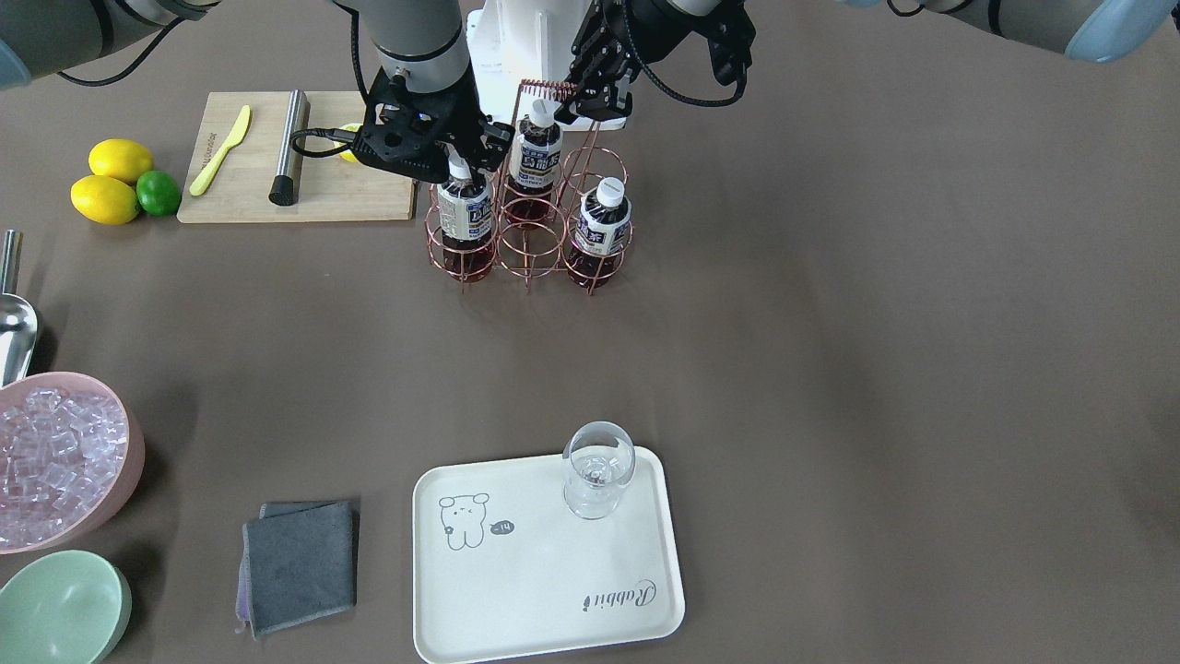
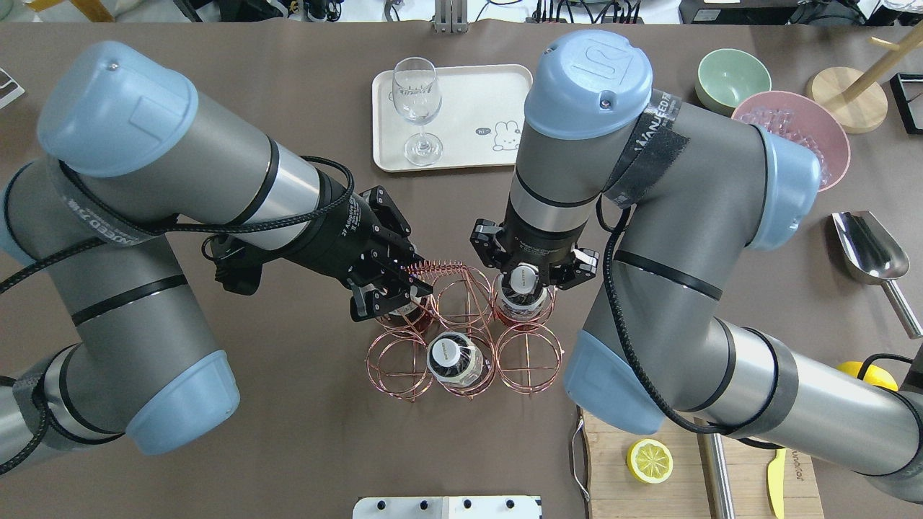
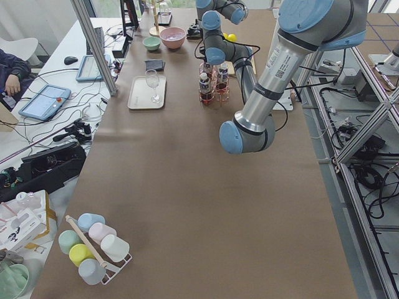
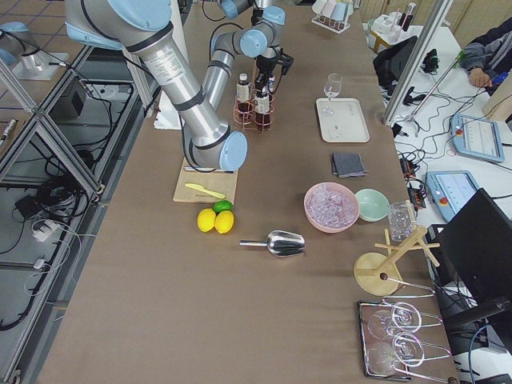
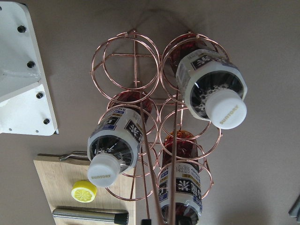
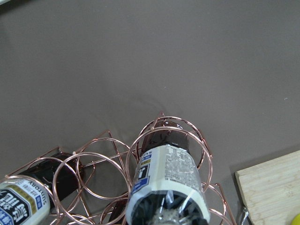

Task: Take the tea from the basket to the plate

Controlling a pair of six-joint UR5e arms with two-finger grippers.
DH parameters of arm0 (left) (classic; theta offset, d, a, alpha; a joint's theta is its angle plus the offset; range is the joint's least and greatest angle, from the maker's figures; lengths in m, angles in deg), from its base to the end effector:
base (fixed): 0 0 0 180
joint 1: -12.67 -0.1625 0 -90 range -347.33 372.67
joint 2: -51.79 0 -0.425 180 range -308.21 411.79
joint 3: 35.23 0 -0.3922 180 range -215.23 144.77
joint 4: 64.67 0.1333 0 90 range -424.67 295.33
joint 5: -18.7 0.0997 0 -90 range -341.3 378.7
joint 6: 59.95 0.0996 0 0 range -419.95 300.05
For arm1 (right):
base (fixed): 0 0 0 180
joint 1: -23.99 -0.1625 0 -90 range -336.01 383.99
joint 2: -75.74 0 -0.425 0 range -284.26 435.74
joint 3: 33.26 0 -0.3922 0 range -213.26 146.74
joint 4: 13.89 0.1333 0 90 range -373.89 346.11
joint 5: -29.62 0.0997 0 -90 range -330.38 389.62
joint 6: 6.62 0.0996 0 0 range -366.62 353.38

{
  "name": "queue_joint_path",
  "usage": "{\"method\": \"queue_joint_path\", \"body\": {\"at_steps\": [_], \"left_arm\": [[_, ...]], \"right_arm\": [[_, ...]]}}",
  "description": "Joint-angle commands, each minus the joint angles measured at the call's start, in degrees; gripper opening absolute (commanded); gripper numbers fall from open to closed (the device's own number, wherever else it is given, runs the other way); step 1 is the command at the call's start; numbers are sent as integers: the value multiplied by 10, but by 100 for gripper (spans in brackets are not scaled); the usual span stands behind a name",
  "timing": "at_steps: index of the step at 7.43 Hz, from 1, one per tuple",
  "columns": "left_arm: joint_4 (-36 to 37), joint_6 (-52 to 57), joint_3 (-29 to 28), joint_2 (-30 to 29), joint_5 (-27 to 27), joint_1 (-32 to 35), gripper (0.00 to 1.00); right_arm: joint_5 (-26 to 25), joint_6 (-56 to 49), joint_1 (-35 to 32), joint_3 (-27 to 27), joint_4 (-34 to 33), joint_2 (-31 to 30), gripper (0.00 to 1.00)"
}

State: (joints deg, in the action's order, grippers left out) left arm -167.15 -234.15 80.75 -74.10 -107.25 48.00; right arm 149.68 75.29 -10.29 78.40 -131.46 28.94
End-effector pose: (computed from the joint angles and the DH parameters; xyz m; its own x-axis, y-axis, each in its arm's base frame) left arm 0.3961 -0.3725 0.0867 0.0153 -0.9981 0.0602 0.2197 -0.0554 -0.9740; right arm -0.4398 -0.4007 0.1254 0.6842 0.3189 0.6559 -0.1419 0.9403 -0.3093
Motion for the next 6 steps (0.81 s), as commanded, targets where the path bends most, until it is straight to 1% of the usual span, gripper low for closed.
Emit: {"method": "queue_joint_path", "body": {"at_steps": [1,5,6], "left_arm": [[3,0,-2,1,0,-1,0],[2,1,-2,2,0,-1,0],[1,1,-3,3,1,-1,0]], "right_arm": [[-2,-8,-1,27,-33,3,0],[-3,-46,-6,63,-76,23,0],[-3,-57,-26,62,-76,32,0]]}}
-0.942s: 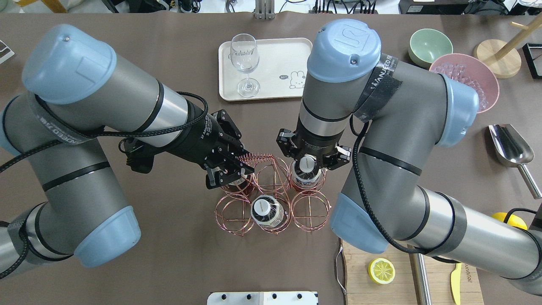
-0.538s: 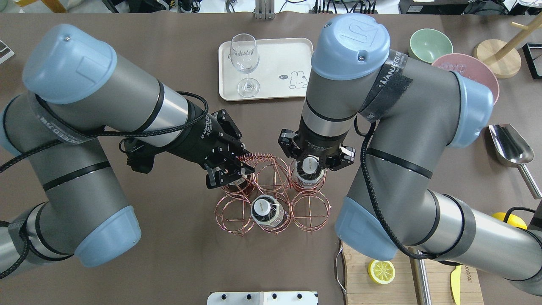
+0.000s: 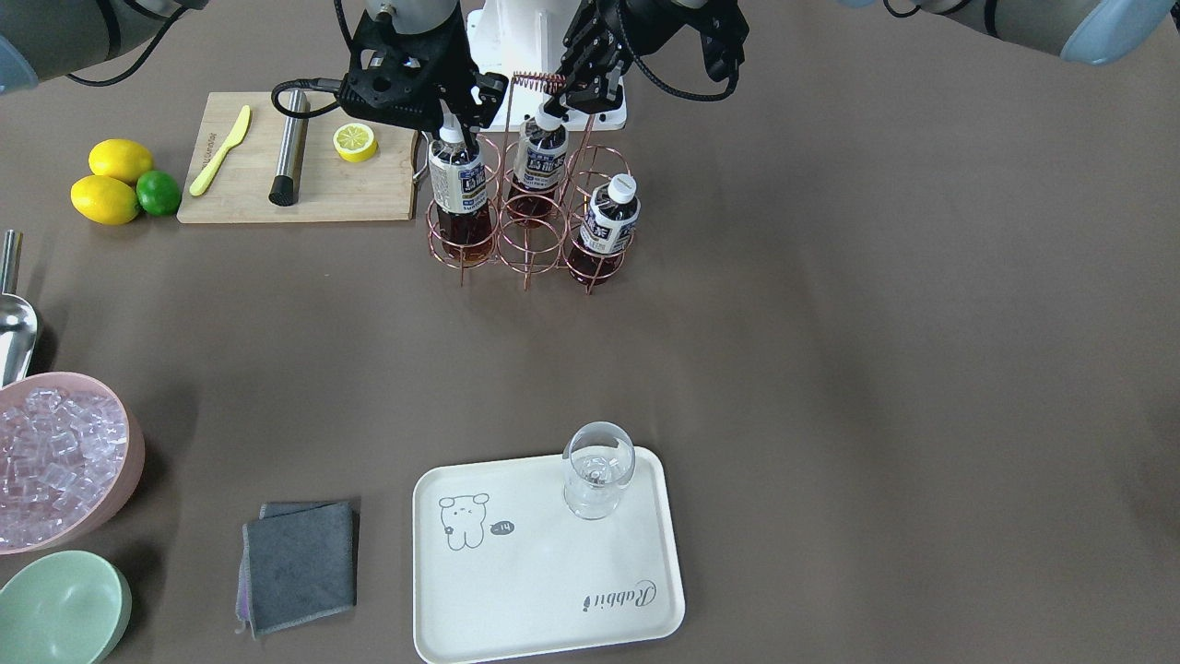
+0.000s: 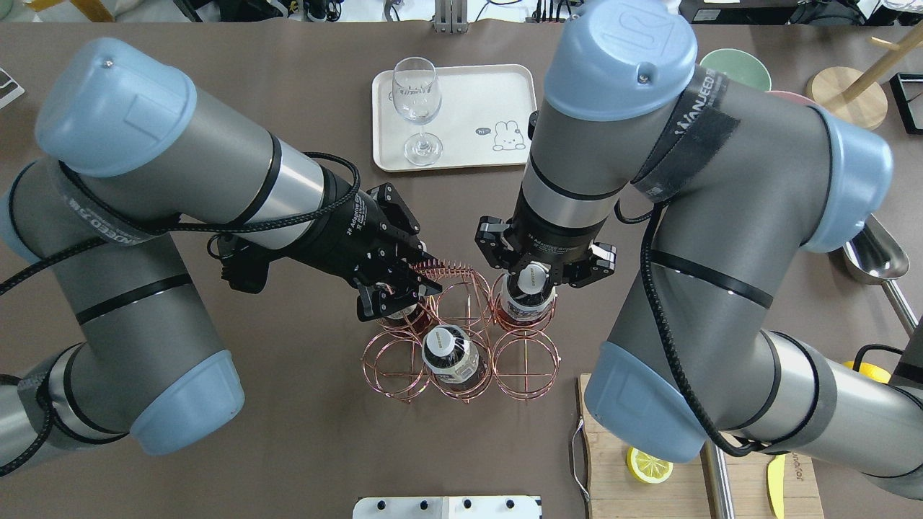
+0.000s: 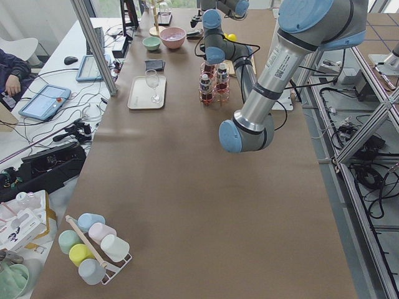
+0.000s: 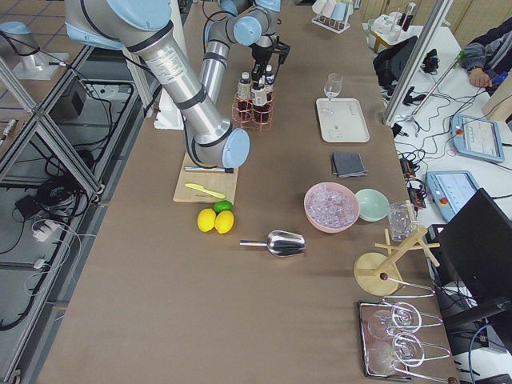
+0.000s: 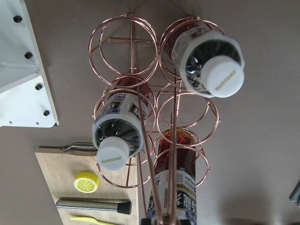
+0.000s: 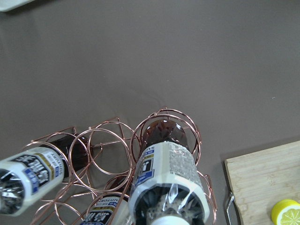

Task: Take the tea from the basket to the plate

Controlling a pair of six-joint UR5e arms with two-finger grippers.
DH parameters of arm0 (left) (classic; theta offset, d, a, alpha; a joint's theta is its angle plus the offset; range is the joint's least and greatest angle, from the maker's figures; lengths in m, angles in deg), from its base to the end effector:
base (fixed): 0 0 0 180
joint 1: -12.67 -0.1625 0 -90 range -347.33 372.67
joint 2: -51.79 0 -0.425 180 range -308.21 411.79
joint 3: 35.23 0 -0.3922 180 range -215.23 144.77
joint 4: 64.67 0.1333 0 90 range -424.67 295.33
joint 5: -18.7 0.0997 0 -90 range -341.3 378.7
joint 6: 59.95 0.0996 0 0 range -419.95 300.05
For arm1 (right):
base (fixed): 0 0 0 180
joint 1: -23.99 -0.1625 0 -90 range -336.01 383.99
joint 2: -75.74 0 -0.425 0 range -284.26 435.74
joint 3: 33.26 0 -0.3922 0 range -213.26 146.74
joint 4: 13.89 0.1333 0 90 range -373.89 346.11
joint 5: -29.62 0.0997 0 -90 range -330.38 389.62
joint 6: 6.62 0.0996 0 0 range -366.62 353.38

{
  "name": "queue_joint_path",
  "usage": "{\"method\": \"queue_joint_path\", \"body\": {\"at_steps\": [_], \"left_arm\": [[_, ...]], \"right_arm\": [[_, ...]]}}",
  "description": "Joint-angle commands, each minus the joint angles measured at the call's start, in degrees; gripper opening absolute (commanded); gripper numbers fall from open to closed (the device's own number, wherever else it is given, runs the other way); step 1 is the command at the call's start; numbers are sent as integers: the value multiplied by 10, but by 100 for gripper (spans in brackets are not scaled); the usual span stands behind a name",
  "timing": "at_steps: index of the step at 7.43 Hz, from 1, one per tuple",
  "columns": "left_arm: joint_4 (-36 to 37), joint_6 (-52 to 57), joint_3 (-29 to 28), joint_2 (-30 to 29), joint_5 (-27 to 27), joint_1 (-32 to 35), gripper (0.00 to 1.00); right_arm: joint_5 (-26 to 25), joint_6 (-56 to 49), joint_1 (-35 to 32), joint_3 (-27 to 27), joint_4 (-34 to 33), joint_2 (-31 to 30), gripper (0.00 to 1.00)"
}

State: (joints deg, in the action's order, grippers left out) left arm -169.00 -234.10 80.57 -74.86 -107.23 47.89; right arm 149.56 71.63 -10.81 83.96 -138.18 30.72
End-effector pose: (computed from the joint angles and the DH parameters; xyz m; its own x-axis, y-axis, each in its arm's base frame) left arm 0.3950 -0.3705 0.0771 0.0187 -0.9992 0.0343 0.1859 -0.0302 -0.9821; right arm -0.4056 -0.3837 0.0965 0.6837 0.2603 0.6817 -0.1057 0.9597 -0.2604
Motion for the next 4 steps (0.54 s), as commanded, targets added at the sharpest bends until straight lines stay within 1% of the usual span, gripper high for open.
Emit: {"method": "queue_joint_path", "body": {"at_steps": [1,3,4], "left_arm": [[19,0,-3,10,1,0,0],[19,0,-3,10,1,0,0],[19,0,-3,10,1,0,0]], "right_arm": [[8,-45,-47,6,-8,19,0],[20,-49,-70,4,-10,33,0],[34,-49,-89,4,-10,38,0]]}}
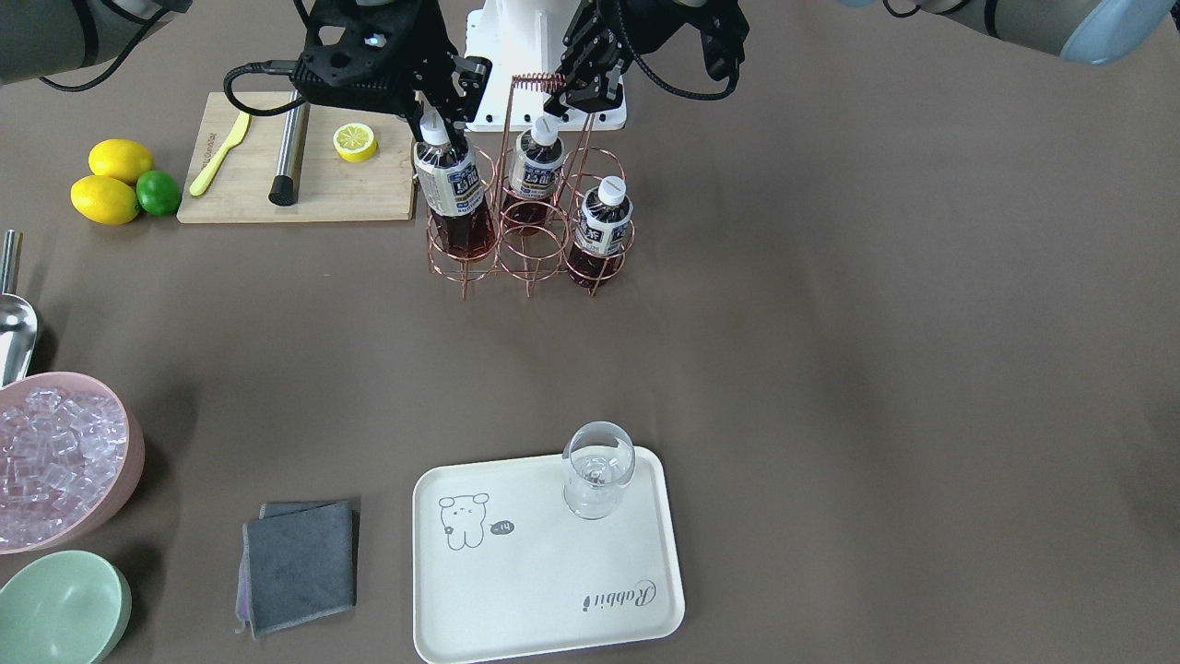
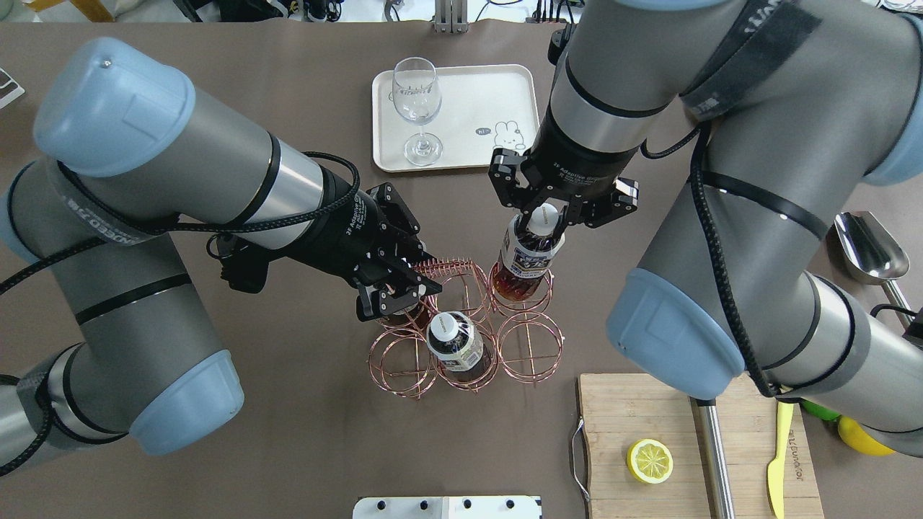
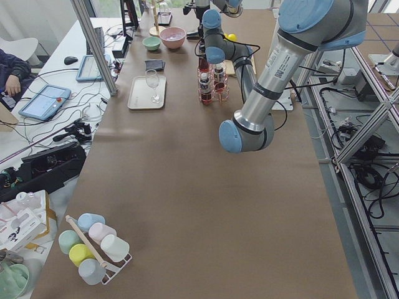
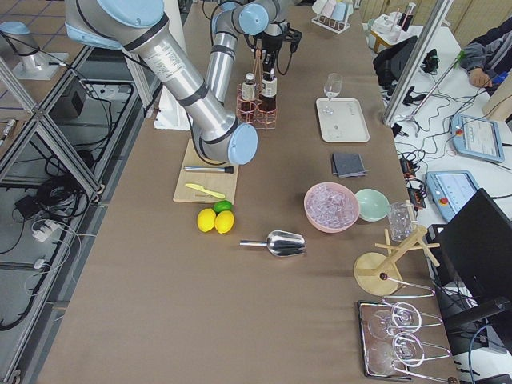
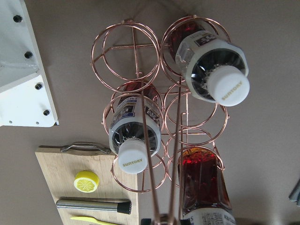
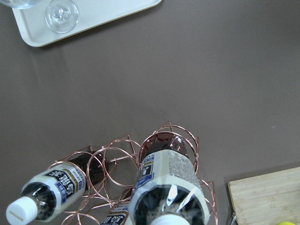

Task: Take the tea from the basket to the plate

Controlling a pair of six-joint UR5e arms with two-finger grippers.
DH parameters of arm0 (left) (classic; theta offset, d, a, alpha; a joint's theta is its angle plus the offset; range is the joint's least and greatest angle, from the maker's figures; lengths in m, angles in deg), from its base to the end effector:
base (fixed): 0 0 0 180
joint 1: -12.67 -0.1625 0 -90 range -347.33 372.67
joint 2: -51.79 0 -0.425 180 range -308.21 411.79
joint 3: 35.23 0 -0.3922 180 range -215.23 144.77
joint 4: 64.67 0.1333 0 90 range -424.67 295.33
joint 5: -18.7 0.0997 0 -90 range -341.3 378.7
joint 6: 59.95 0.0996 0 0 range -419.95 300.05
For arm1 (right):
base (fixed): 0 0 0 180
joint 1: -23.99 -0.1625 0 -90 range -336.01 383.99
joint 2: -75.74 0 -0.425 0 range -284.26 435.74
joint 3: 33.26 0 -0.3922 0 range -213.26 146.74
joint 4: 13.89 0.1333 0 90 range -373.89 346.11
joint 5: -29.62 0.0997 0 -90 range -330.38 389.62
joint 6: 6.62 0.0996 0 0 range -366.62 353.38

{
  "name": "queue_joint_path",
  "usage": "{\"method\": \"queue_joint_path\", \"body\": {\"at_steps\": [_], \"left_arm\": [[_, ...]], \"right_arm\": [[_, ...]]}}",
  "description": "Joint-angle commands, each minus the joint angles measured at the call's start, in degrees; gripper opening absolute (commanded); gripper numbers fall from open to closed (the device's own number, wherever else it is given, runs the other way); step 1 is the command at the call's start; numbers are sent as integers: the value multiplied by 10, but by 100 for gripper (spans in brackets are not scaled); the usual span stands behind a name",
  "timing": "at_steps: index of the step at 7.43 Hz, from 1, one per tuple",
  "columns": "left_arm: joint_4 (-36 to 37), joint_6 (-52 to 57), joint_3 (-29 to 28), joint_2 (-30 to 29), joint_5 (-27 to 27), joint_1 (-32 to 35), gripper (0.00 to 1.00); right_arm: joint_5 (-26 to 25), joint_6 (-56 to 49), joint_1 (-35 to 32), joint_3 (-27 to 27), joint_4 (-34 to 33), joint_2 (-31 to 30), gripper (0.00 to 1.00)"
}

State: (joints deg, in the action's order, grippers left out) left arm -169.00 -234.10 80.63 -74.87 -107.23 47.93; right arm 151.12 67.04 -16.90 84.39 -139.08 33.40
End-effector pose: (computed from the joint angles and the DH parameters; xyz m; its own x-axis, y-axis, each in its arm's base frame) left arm 0.3944 -0.3705 0.0767 0.0181 -0.9993 0.0335 0.1849 -0.0296 -0.9823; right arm -0.3585 -0.4179 0.0701 0.6402 0.2370 0.7308 -0.1287 0.9709 -0.2021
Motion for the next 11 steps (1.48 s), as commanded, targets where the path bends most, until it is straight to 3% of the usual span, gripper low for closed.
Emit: {"method": "queue_joint_path", "body": {"at_steps": [1,4,7,11], "left_arm": [[19,0,-4,10,1,0,0],[21,0,-4,10,0,2,0],[22,0,-4,9,-19,23,0],[25,0,-1,8,-22,33,0]], "right_arm": [[37,-4,-47,-2,-1,21,0],[69,-4,-79,-37,-9,70,0],[66,-50,-87,-96,-3,88,0],[71,-122,-119,-271,134,104,0]]}}
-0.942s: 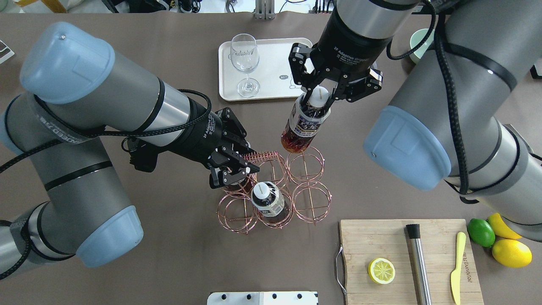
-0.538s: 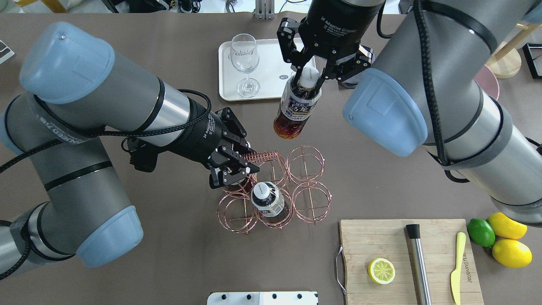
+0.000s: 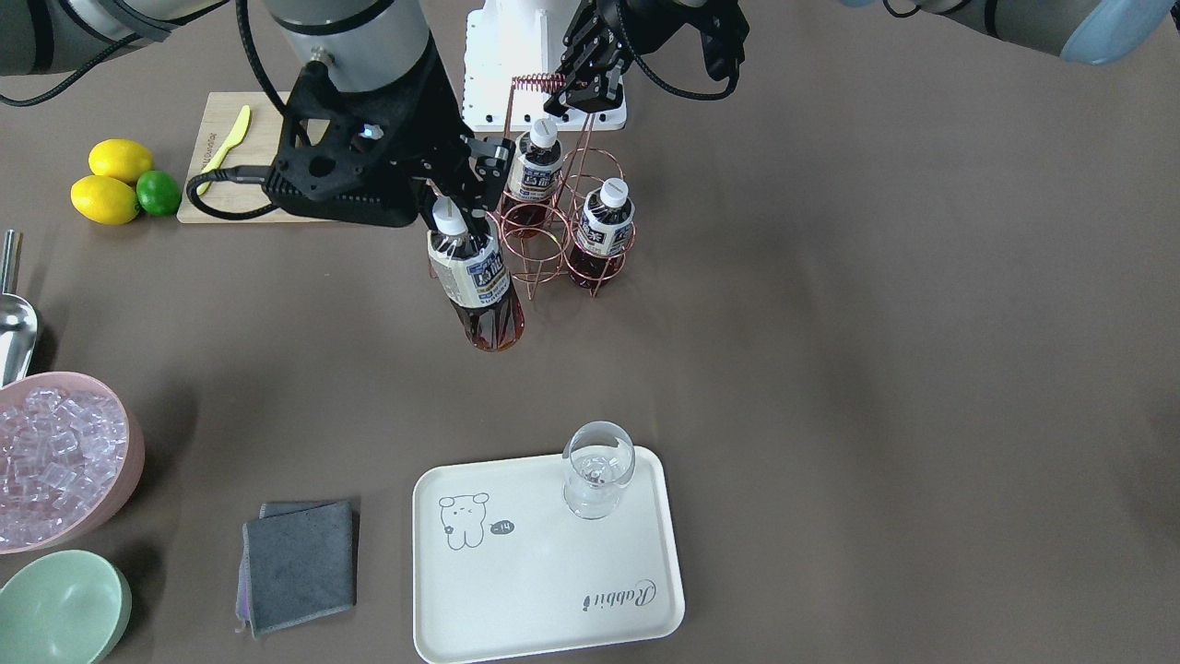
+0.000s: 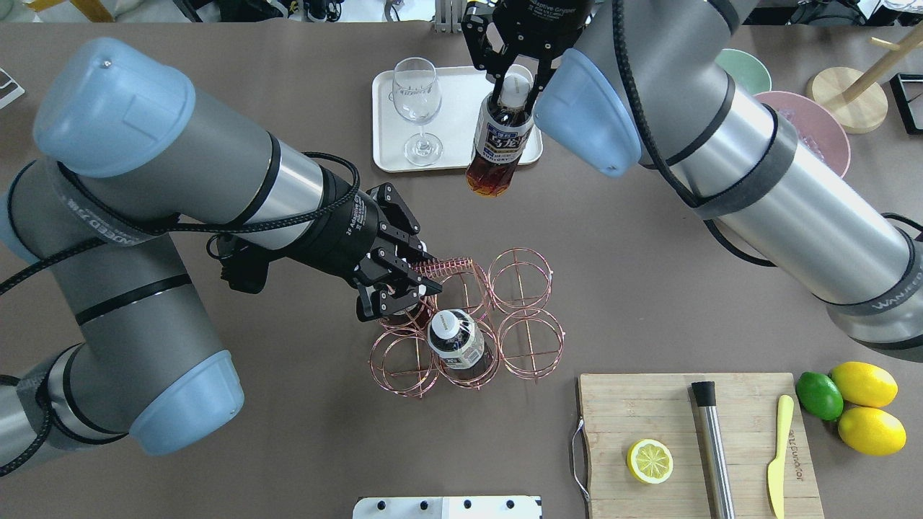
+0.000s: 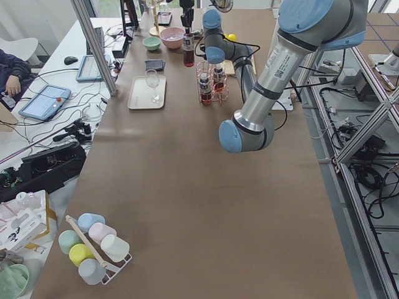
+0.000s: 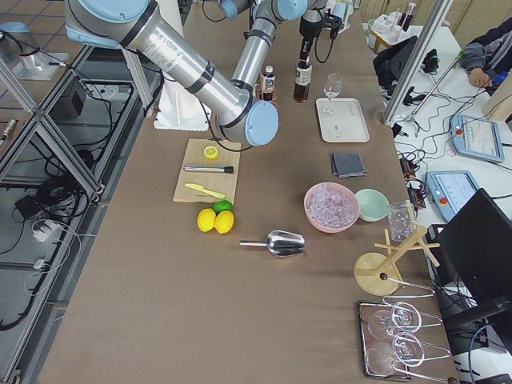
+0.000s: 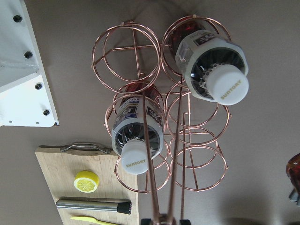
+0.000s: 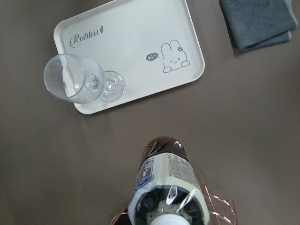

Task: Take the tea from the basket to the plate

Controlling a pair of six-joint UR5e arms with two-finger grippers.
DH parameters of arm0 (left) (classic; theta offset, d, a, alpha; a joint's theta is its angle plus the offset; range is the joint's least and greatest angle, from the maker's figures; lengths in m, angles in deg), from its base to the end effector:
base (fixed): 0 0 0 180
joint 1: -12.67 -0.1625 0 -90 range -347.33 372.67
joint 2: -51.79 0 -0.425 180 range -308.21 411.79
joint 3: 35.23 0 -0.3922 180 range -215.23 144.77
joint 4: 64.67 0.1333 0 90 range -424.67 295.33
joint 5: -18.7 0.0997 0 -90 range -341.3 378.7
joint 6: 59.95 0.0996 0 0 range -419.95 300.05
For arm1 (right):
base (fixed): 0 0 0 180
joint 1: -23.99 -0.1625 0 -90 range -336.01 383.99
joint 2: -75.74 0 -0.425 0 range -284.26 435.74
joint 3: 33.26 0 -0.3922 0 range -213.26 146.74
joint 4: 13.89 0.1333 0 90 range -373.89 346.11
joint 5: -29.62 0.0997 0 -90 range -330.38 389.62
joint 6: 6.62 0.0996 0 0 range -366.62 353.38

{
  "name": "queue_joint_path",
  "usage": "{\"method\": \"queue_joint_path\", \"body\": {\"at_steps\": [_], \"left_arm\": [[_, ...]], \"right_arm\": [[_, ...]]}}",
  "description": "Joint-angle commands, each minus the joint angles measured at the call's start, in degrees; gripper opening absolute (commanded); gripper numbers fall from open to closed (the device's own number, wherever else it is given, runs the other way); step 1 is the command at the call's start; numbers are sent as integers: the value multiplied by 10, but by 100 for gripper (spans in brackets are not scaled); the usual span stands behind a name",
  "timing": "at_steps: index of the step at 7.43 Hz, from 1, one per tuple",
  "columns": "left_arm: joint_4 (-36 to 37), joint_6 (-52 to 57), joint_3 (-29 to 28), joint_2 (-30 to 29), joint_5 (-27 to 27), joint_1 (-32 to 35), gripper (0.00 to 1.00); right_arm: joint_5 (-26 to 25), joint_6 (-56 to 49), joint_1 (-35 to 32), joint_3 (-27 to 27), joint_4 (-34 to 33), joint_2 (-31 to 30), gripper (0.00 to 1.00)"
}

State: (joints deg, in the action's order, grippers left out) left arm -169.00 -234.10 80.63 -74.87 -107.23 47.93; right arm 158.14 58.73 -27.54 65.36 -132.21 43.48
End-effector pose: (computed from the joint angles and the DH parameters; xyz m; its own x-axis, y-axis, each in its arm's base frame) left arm 0.3944 -0.3705 0.0767 0.0181 -0.9993 0.0335 0.1849 -0.0296 -0.9823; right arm -0.3443 -0.5479 0.0300 0.6012 0.2321 0.7646 -0.1354 0.9726 -0.1888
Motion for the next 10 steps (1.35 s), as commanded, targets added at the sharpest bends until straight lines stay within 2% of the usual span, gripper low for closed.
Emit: {"method": "queue_joint_path", "body": {"at_steps": [1,2,3,4,6,7,10], "left_arm": [[35,1,-2,8,-41,42,0],[53,9,-3,2,-65,68,0],[106,36,0,-19,-90,105,0],[137,52,5,-31,-110,140,0],[139,52,9,-32,-161,191,0],[139,52,11,-32,-175,204,0],[137,59,-1,-28,-171,198,0]], "right_arm": [[1,-64,-18,-132,107,4,0],[0,-70,-18,-184,147,17,0],[-3,-81,-22,-234,179,32,0],[-4,-95,-27,-268,206,35,0],[-19,-125,-28,-328,255,36,0],[-23,-124,-28,-349,279,40,0],[-37,-124,-28,-410,321,62,0]]}}
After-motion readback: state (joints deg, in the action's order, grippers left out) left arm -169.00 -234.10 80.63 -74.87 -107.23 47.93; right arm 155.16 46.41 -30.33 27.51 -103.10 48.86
